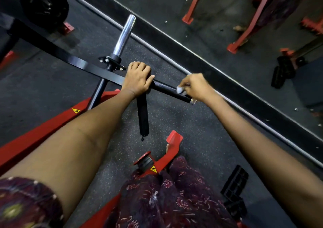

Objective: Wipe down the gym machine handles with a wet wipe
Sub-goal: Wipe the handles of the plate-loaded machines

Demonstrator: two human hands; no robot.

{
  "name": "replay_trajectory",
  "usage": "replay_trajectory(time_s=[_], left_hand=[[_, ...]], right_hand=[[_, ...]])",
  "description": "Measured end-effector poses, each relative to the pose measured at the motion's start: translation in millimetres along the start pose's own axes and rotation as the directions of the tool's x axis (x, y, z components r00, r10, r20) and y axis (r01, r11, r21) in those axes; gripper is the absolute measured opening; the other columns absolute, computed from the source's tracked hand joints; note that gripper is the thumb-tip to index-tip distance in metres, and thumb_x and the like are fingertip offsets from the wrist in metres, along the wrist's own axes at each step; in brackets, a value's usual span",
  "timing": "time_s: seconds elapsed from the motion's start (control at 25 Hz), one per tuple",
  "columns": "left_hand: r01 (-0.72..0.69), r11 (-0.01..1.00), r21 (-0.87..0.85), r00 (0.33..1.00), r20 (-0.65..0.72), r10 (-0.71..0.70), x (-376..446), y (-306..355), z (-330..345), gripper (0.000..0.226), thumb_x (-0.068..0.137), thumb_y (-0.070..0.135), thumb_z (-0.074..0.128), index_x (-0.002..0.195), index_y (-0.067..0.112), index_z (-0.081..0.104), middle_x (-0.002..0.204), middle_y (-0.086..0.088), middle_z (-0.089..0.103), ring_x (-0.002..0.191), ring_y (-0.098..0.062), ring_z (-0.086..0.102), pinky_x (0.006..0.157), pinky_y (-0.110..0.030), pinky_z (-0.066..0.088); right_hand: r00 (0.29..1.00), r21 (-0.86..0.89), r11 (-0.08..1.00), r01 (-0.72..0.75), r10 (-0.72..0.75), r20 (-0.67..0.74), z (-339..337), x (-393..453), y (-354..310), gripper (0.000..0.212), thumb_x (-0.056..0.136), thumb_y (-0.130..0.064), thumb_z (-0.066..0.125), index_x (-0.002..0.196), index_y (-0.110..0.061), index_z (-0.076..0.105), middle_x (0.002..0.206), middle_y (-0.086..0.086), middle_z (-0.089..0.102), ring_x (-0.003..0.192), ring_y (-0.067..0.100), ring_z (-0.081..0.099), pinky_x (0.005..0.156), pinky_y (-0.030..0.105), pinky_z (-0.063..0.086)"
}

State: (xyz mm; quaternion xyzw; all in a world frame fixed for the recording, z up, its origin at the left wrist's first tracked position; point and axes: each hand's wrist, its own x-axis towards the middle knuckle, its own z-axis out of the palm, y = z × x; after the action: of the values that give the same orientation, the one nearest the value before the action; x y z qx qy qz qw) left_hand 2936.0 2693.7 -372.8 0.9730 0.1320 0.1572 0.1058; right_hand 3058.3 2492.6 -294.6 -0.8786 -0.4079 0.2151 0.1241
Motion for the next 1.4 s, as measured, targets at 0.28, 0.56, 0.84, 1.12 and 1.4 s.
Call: replay_trajectory(time_s=[0.28,0.56,0.84,1.12,1.4], left_hand=[[0.095,0.993,-0.072,0.993,0.073,-0.090,-17.7,1.8,-0.6,0.054,0.092,0.046,0.029,0.120,0.007,0.054,0.117,-0.014,0.055,0.110,-0.035,0.048,0.100,-0.046,0.030],[0.153,0.901,-0.406,0.979,0.188,-0.081,-10.8,-7.7,-6.6,0.042,0.097,0.029,0.035,0.123,0.004,0.057,0.131,-0.016,0.049,0.117,-0.033,0.048,0.102,-0.035,0.031],[0.219,0.880,-0.421,0.959,0.261,-0.114,-9.2,-11.4,-8.1,0.035,0.100,0.029,0.042,0.128,0.013,0.054,0.150,-0.012,0.026,0.131,-0.033,0.036,0.111,-0.041,0.028],[0.259,0.830,-0.494,0.951,0.282,-0.129,-8.1,-11.9,-12.3,0.032,0.100,0.027,0.041,0.125,0.014,0.057,0.141,-0.010,0.035,0.126,-0.025,0.042,0.106,-0.034,0.033],[0.245,0.870,-0.429,0.958,0.243,-0.150,-11.1,-9.6,-12.0,0.033,0.098,0.035,0.041,0.119,0.016,0.057,0.138,-0.008,0.040,0.120,-0.030,0.046,0.107,-0.045,0.032]], right_hand=[[0.986,-0.250,0.954,0.165,-0.155,0.061,1.6,-40.0,8.8,0.017,0.082,-0.004,0.060,0.095,-0.007,0.071,0.092,0.012,0.058,0.086,0.030,0.059,0.072,0.035,0.048],[0.988,-0.234,0.960,0.155,-0.151,0.033,15.9,-30.1,-10.8,0.018,0.084,-0.005,0.056,0.093,-0.010,0.071,0.092,0.010,0.056,0.081,0.031,0.059,0.070,0.038,0.050],[0.973,-0.334,0.919,0.211,-0.231,-0.020,24.1,-33.5,-12.3,0.012,0.086,-0.007,0.053,0.089,-0.004,0.065,0.089,0.012,0.051,0.077,0.031,0.054,0.060,0.031,0.040],[0.918,-0.420,0.832,0.363,-0.397,0.006,50.9,7.0,-56.6,0.012,0.087,-0.006,0.054,0.080,0.003,0.055,0.086,0.019,0.051,0.075,0.035,0.052,0.050,0.037,0.037],[0.911,-0.353,0.858,0.374,-0.411,-0.034,36.4,-33.9,6.4,0.013,0.068,0.004,0.073,0.077,-0.003,0.066,0.072,0.013,0.052,0.066,0.031,0.058,0.044,0.030,0.046]])
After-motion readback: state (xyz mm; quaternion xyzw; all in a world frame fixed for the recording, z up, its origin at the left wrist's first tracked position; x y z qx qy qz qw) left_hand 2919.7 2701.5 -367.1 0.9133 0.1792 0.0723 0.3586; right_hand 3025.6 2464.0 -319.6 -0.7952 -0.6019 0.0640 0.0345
